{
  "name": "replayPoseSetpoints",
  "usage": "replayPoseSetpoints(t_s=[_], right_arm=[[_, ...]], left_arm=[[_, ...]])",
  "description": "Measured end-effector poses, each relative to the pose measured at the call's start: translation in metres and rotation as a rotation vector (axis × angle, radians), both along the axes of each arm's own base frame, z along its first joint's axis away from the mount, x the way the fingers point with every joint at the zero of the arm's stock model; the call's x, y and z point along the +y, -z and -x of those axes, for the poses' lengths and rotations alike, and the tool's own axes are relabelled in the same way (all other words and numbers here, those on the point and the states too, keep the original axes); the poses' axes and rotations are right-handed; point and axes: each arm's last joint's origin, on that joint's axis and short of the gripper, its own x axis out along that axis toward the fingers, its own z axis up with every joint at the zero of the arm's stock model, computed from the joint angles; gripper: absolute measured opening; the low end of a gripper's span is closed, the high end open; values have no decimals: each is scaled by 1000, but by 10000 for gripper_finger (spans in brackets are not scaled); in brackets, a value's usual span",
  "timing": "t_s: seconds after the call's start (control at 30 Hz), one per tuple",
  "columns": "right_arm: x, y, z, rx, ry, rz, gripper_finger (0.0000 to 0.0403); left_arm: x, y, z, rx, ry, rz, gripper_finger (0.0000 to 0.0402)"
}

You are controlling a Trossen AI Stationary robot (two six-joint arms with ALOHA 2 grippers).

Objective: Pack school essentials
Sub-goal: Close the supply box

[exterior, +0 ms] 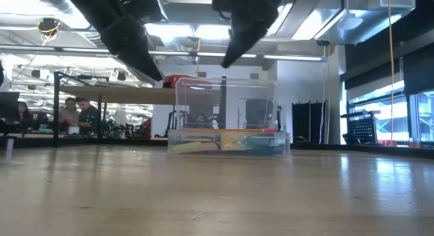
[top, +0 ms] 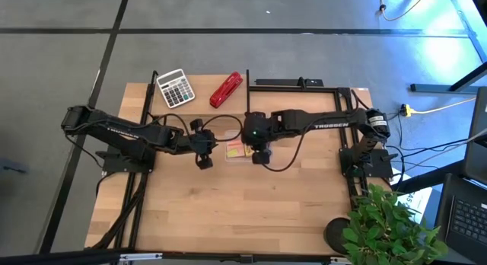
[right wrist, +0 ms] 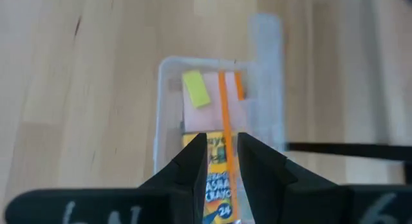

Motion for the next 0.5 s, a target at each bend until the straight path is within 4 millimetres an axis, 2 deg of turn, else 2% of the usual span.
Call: replayPoseSetpoints(t_s=[0.2, 0.33, 0.5], right_arm=[[-4, -11, -2, -28, 43, 110, 90], [-13, -2, 2, 10, 100, 183, 90], [-22, 10, 6, 53, 133, 191, 90]], left_arm=[[0, 0, 0, 0, 0, 0, 78], [0, 0, 0, 0, 0, 0, 78], [0, 0, 0, 6, 10, -10, 78]])
